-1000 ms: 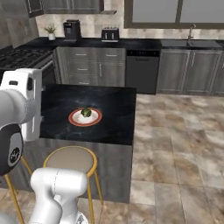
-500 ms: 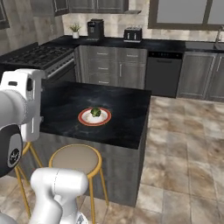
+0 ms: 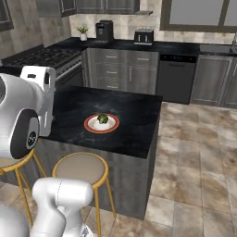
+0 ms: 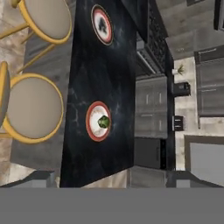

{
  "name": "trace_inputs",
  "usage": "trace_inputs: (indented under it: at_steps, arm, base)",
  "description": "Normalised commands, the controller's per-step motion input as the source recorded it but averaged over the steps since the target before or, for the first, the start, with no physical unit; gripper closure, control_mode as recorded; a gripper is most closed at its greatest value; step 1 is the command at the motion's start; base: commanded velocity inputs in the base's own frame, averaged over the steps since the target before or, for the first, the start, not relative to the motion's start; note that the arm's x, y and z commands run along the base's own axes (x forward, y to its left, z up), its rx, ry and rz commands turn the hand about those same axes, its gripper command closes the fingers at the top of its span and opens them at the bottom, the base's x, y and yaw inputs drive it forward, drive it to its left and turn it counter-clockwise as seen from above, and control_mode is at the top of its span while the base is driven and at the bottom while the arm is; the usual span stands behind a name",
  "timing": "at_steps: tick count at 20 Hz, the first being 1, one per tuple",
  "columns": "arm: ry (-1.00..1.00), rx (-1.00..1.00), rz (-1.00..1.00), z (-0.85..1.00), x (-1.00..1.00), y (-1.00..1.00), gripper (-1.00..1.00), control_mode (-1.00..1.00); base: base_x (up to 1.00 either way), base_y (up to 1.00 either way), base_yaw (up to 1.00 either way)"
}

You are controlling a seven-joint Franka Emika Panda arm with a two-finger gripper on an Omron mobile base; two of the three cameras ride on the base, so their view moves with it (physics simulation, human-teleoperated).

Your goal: Transport the steak and broccoli to the fridge. Place the steak on the rack containing meat and place the broccoli on the rack containing the vegetable, ensuring meats and vegetables are on different racks.

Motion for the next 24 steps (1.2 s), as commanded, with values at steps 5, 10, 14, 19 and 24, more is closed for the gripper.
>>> trace_inputs:
  at_steps: [5,10,14,19,24]
  arm:
    - [0.17,0.00,-0.17,-0.15,0.78,0.37,-1.00,-1.00]
    - [0.09,0.00,-0.70,-0.40,0.51,0.43,-1.00,-1.00]
    - [0.08,0.05,-0.68,-0.29,0.31,0.08,-1.00,-1.00]
    - [-0.11,0.36,-0.48,-0.08,0.00,-0.03,-1.00,-1.00]
    - [-0.33,0.50,-0.37,-0.23,0.00,0.00,-1.00,-1.00]
  base:
    - [0.00,0.00,0.00]
    - [0.00,0.00,0.00]
    - [0.00,0.00,0.00]
    - [0.00,0.00,0.00]
    - [0.00,0.00,0.00]
